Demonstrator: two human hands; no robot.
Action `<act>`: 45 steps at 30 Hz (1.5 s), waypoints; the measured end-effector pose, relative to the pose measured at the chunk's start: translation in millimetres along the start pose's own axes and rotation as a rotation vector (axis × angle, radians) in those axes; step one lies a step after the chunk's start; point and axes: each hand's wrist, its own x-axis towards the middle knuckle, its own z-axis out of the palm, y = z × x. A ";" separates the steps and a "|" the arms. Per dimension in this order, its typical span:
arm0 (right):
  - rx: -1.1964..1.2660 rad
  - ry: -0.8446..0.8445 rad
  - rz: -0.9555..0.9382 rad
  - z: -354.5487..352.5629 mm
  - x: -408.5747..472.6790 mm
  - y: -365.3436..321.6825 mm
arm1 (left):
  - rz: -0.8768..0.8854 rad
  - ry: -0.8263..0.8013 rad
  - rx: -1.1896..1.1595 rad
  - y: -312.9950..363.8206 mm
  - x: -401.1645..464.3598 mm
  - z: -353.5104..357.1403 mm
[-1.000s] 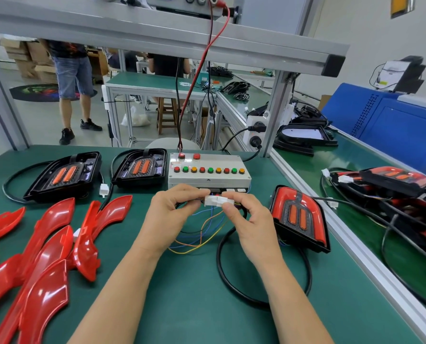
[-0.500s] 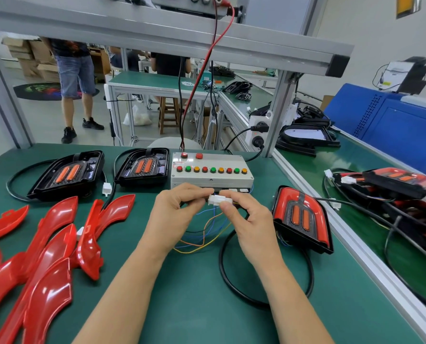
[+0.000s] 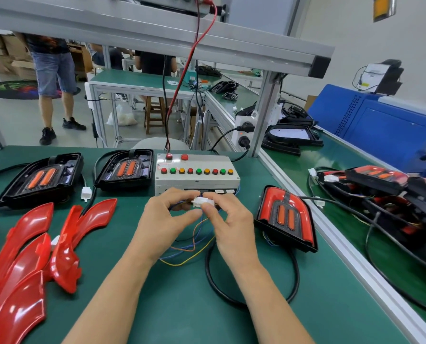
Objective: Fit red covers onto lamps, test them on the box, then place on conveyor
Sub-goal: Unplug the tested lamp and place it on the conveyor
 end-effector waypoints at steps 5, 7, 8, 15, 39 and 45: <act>-0.215 -0.065 -0.072 -0.6 -2.0 -7.4 | 0.090 0.076 0.091 -5.6 0.8 1.6; -0.291 0.019 -0.122 -9.8 -0.4 -12.1 | 0.100 0.121 0.184 -10.2 1.7 -0.2; -0.316 0.086 -0.129 -17.8 1.4 -14.0 | 0.092 0.152 0.235 -13.0 1.9 -1.3; -0.486 0.360 0.345 -98.2 18.8 7.4 | -0.030 0.234 0.675 -27.0 6.4 -10.1; 0.753 0.297 0.708 -104.1 17.3 59.7 | -0.181 0.049 1.067 -40.7 12.5 -4.1; 0.779 0.347 0.611 -95.3 17.8 64.4 | -0.176 0.061 1.076 -37.0 13.0 -1.1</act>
